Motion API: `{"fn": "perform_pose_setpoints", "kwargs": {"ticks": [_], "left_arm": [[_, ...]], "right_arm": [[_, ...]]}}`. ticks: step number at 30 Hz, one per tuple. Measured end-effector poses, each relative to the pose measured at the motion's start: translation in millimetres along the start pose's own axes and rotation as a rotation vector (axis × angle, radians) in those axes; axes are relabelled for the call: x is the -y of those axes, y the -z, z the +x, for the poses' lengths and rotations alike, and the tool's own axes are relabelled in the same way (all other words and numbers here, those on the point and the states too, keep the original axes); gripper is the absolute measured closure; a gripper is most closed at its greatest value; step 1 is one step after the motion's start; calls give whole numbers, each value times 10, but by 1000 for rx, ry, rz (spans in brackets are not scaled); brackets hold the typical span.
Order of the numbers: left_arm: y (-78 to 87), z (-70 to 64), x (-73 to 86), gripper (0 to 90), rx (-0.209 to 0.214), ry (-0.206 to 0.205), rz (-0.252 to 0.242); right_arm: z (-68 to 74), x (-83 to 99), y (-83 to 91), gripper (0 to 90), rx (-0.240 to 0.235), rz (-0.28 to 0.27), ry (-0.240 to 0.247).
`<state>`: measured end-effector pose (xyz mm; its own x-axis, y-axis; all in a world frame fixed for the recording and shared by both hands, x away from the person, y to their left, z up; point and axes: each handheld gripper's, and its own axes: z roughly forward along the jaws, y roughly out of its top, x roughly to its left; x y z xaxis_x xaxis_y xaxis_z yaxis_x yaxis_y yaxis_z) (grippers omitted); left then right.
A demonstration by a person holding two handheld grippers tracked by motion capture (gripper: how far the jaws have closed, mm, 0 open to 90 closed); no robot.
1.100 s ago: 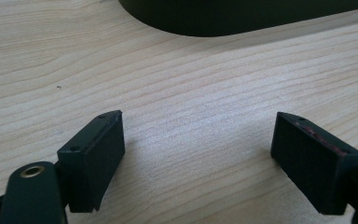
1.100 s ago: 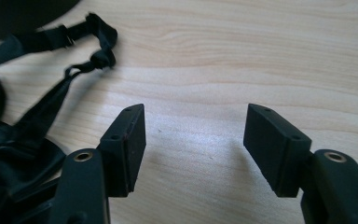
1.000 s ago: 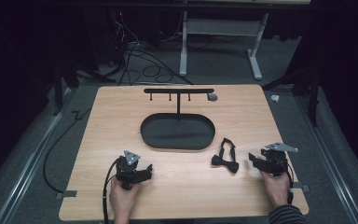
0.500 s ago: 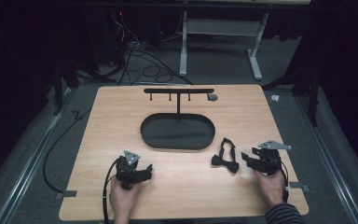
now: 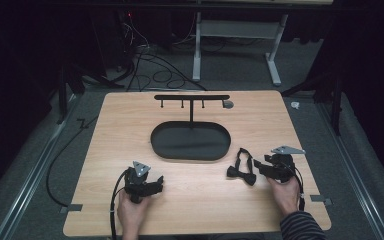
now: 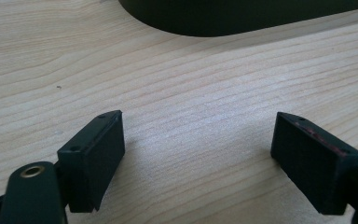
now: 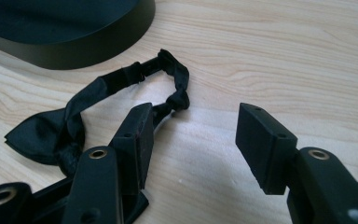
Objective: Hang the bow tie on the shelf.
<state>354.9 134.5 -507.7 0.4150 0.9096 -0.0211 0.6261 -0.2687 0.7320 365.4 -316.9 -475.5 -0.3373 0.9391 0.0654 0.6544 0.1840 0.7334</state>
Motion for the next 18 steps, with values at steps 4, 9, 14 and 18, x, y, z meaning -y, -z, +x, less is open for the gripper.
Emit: {"fn": "perform_pose_setpoints", "kwargs": {"ticks": [4, 9, 14, 18], "left_arm": [[0, 0, 0, 178, 0, 0, 0], [0, 0, 0, 178, 0, 0, 0], [0, 0, 0, 178, 0, 0, 0], [0, 0, 1, 178, 0, -1, 0]], "right_arm": [[18, -66, -47, 484, -5, 5, 5], [45, -165, -154, 483, -1, 23, 4], [65, -205, -229, 483, 1, 35, 0], [75, -211, -281, 484, 6, 47, -1]]}}
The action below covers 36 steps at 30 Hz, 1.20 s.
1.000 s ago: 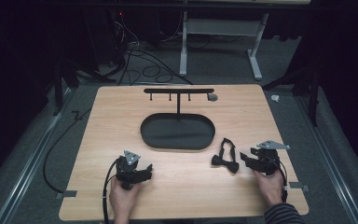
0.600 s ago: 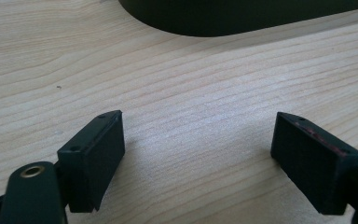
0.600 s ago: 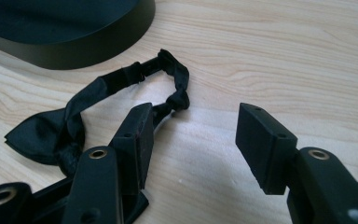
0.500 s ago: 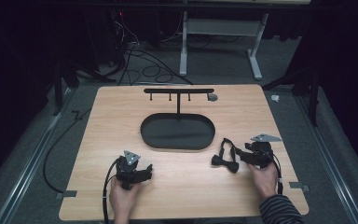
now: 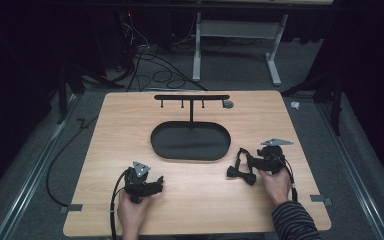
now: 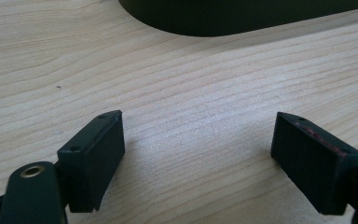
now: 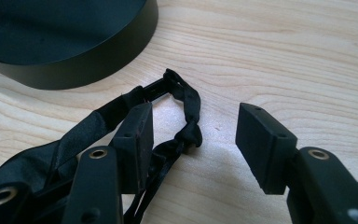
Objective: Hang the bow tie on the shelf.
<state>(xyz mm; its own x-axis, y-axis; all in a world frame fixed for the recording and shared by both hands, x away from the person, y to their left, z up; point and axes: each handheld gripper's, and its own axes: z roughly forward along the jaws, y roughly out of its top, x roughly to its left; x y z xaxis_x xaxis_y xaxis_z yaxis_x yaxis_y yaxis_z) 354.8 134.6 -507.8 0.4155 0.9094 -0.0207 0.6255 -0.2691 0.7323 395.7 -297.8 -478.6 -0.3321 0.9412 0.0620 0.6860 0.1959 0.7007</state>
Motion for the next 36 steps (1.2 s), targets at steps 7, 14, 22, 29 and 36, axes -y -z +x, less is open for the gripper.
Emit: {"fn": "perform_pose_setpoints", "kwargs": {"ticks": [7, 14, 22, 29, 36], "left_arm": [[0, 0, 0, 178, 0, 0, 0], [0, 0, 0, 178, 0, 0, 0], [1, 0, 1, 178, 1, -1, 0], [1, 0, 1, 178, 1, -1, 0], [1, 0, 1, 178, 1, -1, 0]], "right_arm": [[12, 7, -56, 513, 0, 23, 14], [12, 14, -88, 566, -9, 44, 26], [65, 48, -131, 663, 3, 59, 74], [129, 51, -131, 791, 2, 62, 118], [133, 48, -129, 812, -6, 65, 114]]}}
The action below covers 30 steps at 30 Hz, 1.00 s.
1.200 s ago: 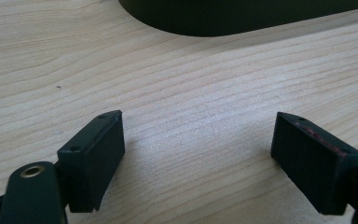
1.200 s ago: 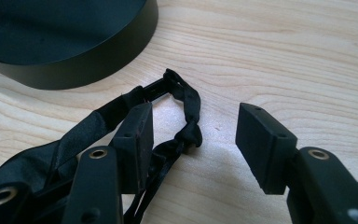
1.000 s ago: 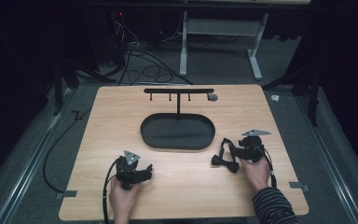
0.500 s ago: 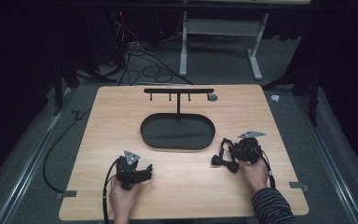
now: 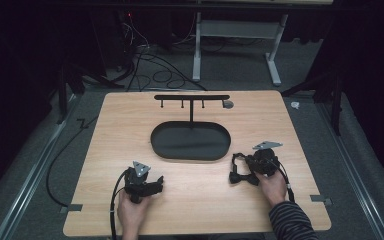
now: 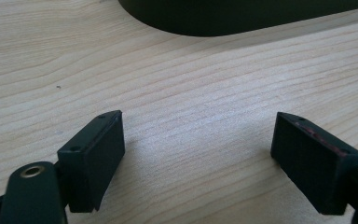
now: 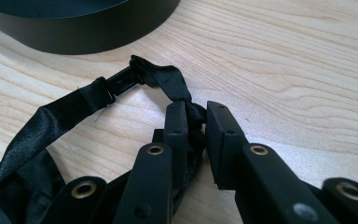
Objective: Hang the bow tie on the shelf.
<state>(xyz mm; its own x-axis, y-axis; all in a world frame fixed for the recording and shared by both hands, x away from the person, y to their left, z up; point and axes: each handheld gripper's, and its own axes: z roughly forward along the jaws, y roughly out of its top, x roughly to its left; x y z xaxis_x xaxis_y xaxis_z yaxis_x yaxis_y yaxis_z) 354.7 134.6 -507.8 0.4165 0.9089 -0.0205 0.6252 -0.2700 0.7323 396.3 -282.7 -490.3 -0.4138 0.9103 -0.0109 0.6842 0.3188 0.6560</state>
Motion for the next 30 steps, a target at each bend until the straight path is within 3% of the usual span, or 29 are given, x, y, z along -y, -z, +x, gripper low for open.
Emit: {"fn": "perform_pose_setpoints", "kwargs": {"ticks": [10, 17, 30], "left_arm": [[1, -1, 0, 178, 1, -1, 1], [1, -1, 1, 178, 1, -1, 0], [1, -1, 0, 178, 1, 0, 1]], "right_arm": [[-44, -5, 91, 815, -29, -30, -26], [-86, -38, 226, 816, -48, -87, -51], [-63, -226, 460, 815, -77, -164, -23]]}}
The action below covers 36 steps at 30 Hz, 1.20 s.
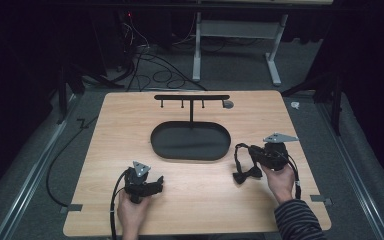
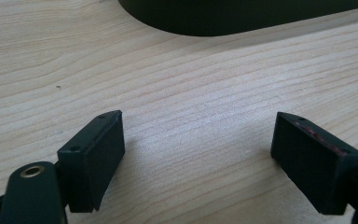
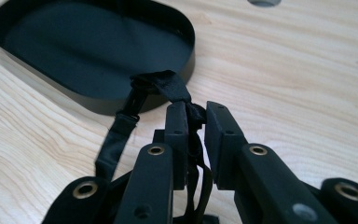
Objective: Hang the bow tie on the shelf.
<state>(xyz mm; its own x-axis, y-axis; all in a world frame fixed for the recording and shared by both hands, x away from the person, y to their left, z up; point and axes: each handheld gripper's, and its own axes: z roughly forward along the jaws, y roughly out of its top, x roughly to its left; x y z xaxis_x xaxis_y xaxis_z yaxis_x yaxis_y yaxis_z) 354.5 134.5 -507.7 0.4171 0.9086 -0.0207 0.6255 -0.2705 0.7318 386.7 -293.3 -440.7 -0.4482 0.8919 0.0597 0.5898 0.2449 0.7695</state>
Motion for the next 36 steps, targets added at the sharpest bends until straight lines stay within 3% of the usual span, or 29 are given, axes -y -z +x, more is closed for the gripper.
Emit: {"fn": "perform_pose_setpoints", "kwargs": {"ticks": [20, 36], "left_arm": [[1, 0, 0, 178, 1, 0, 1], [1, 0, 0, 178, 1, 0, 1]], "right_arm": [[187, -385, 107, 816, -37, -62, 96], [270, -687, 108, 815, -48, -90, 132]]}}
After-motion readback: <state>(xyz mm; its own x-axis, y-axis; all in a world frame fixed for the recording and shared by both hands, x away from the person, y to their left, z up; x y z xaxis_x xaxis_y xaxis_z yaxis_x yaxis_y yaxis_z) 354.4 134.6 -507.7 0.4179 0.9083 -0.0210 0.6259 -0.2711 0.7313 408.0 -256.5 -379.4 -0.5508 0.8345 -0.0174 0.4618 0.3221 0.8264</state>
